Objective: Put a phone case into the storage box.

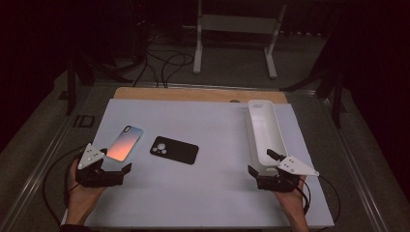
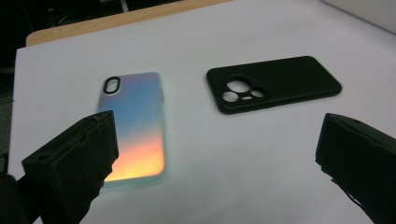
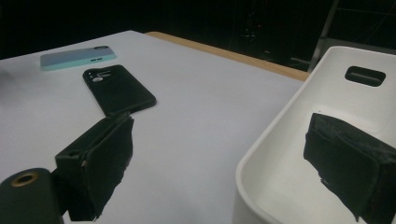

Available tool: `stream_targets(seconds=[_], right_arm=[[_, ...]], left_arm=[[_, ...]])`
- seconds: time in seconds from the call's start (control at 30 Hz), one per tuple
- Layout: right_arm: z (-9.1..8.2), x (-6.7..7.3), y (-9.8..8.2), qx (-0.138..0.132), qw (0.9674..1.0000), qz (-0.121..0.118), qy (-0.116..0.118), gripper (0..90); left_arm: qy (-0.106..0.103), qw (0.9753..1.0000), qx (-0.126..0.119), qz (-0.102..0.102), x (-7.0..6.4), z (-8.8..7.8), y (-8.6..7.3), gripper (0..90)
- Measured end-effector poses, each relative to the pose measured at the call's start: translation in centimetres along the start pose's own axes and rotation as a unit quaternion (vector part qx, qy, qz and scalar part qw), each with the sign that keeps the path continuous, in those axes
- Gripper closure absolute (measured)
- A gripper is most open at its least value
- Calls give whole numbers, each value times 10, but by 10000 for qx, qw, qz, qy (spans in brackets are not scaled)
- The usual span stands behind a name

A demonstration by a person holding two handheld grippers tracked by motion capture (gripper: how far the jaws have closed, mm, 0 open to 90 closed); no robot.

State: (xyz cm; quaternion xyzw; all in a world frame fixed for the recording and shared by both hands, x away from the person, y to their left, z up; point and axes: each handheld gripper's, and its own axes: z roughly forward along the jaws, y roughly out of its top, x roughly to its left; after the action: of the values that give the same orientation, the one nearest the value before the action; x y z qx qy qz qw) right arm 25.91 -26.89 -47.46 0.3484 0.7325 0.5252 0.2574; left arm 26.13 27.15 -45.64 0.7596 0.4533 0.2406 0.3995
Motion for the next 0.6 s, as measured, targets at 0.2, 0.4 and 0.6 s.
stream_targets(seconds=[0.2,0.4,0.6], right_arm=[[0,-1,0,-2,10000,-5,-21,81],[0,-3,0,-5,10000,3,-28,81],[0,-3,0,-6,10000,1,-28,81]], left_arm=[[122,9997,209,19,9,11,8,0],[150,9993,333,26,15,19,13,0],[188,9991,367,22,21,26,16,0]])
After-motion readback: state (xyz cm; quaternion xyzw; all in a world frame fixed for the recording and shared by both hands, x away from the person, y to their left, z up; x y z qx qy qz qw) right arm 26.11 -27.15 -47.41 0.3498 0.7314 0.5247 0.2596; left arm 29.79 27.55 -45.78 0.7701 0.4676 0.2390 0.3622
